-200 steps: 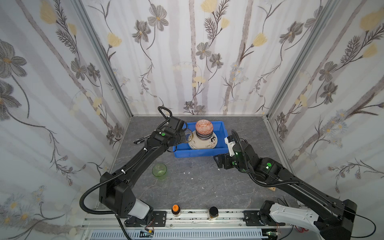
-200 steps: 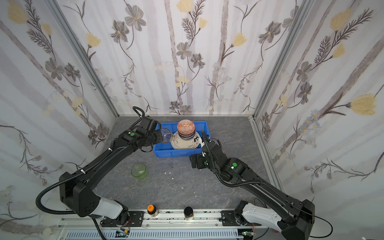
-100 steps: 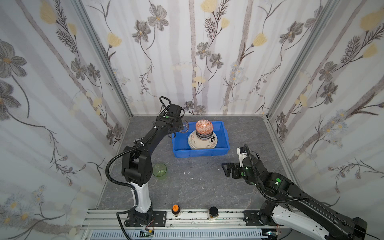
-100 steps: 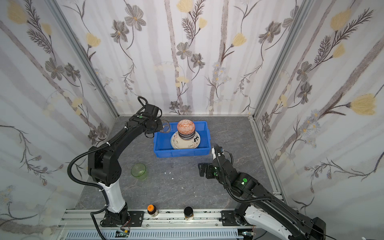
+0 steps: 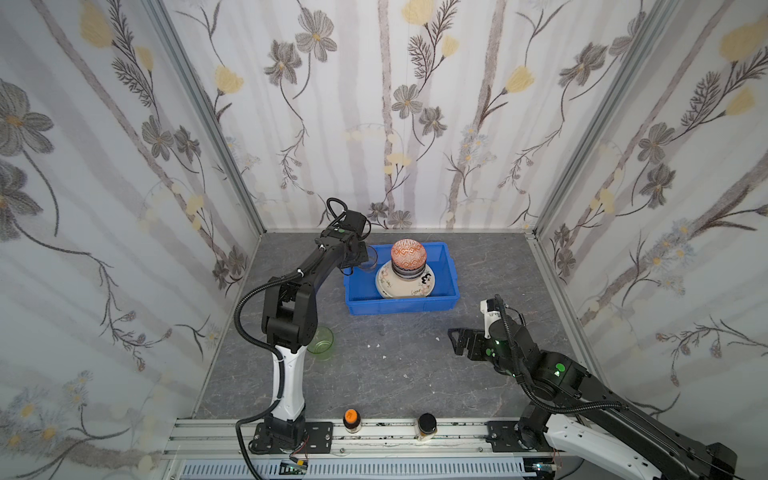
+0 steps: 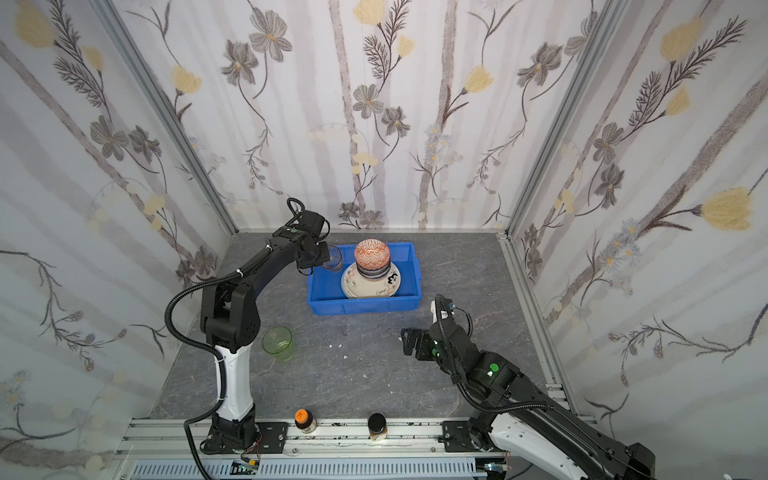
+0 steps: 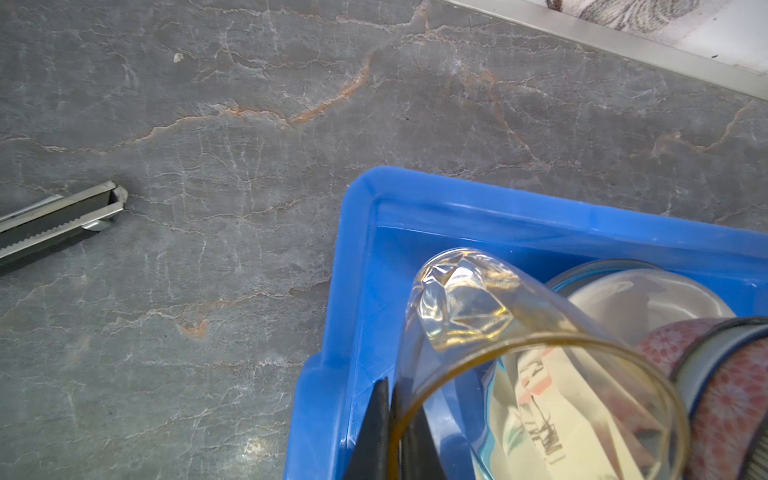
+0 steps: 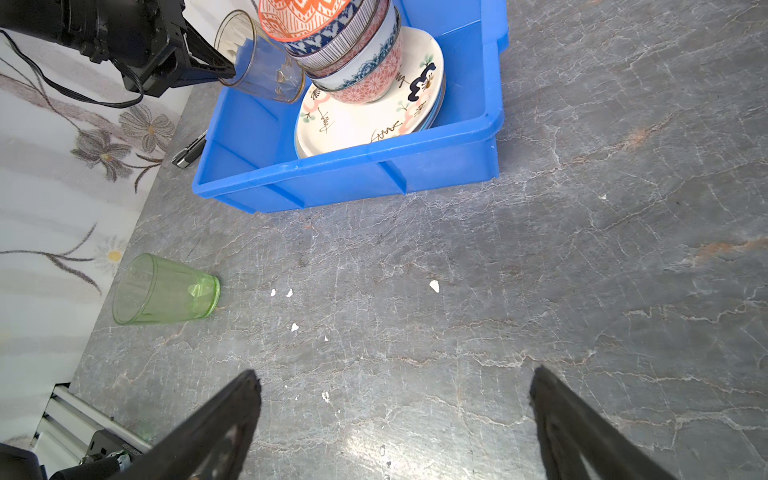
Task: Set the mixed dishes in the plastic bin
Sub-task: 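Lower the yellow glass into the bin beside the stack and open the left gripper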
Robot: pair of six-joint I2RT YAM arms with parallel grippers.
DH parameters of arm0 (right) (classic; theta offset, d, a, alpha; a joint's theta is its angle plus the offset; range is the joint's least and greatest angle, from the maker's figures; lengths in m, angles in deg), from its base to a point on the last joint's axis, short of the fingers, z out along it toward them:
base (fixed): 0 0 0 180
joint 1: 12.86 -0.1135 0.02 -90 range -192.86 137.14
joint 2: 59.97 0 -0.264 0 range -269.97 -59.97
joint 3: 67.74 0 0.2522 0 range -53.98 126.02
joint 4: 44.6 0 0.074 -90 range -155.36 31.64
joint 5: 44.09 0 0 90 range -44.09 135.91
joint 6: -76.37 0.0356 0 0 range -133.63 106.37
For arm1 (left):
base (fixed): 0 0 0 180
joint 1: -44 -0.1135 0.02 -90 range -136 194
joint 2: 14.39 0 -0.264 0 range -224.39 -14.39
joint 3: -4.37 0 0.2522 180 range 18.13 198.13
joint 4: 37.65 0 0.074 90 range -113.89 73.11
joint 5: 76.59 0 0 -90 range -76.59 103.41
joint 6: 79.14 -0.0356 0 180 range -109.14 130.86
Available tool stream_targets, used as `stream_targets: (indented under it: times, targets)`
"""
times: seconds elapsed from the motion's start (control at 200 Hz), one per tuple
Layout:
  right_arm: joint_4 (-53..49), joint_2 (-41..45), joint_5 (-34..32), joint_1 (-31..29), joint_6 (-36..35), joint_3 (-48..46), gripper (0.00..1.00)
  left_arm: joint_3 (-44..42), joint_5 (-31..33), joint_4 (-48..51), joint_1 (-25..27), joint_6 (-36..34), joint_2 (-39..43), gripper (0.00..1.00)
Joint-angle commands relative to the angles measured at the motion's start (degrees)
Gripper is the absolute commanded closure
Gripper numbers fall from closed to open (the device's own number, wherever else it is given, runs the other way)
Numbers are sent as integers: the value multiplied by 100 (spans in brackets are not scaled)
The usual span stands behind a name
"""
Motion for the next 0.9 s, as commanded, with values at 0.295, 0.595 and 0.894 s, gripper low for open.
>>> stream_targets:
  times: [0.295, 0.595, 0.894]
  targets:
    - [115, 135, -102, -2, 356, -96, 0, 321, 94, 61, -109, -122, -481, 100]
    - [27, 174, -105, -4, 398, -112, 0, 418, 1, 69, -97, -111, -625, 93]
    - [-73, 453, -98, -10, 602, -188, 0, 445, -29, 87, -105, -111, -643, 75]
